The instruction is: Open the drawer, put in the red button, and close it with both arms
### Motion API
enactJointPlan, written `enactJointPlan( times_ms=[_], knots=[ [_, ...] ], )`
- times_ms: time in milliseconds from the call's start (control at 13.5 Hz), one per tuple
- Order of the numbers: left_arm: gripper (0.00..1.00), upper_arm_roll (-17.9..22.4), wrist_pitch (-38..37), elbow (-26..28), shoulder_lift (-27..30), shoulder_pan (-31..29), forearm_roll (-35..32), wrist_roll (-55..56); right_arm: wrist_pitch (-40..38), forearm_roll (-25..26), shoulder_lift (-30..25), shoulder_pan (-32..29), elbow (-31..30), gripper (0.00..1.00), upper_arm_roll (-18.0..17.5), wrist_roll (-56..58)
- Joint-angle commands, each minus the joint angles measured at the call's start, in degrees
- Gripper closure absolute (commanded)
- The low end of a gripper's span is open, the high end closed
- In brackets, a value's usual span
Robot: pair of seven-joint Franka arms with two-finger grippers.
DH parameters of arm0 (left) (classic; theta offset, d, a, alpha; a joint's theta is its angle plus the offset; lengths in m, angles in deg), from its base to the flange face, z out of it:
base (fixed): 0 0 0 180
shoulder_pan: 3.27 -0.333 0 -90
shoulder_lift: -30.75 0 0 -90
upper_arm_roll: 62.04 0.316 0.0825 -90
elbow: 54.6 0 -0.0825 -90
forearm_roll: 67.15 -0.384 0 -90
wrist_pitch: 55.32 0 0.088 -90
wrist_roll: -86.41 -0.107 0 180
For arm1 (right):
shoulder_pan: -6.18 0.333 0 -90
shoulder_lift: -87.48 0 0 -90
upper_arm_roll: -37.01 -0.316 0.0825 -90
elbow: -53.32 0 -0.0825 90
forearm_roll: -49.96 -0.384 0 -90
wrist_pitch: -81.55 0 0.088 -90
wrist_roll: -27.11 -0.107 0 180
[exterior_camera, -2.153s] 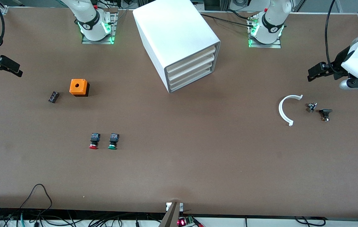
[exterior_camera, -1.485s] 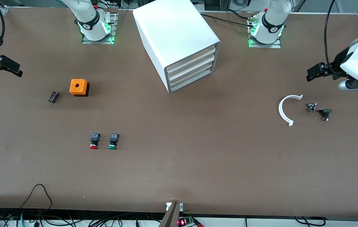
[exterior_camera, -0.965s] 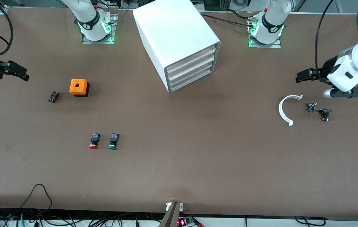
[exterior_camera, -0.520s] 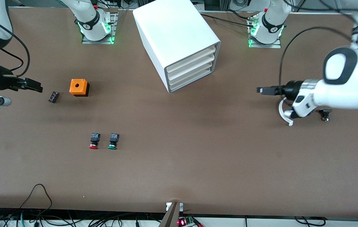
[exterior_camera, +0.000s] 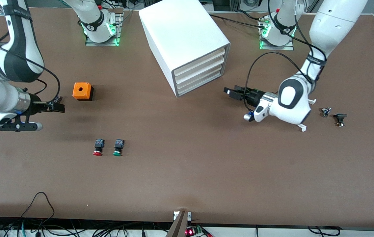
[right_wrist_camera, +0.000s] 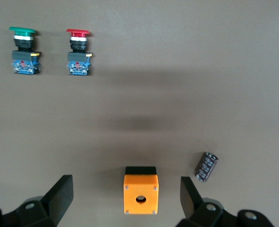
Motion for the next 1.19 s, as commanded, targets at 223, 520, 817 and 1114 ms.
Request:
enactJointPlan(
  times_ms=[223,520,817,1114],
  knots=[
    [0.00,-2.2,1.3,4.5,1.9,5.9,5.0,-9.9,9.4,-0.2,5.8,0.5,-1.5,0.00,0.3,-0.9],
    [0.01,-3.3,1.3,5.9,2.9,7.2,5.5,-10.2,21.7,-0.9,10.1,0.8,-3.5,0.00,-1.6,-1.3],
    [0.66,-4.0,1.3,7.2,3.2,7.4,5.5,-11.8,26.1,-1.3,12.8,0.8,-3.7,0.00,-4.1,-4.6],
    [1.00,-3.6,2.3,6.9,3.5,6.6,4.5,-11.8,28.7,-1.3,15.6,0.8,-3.5,0.00,-4.5,-4.6]
  ],
)
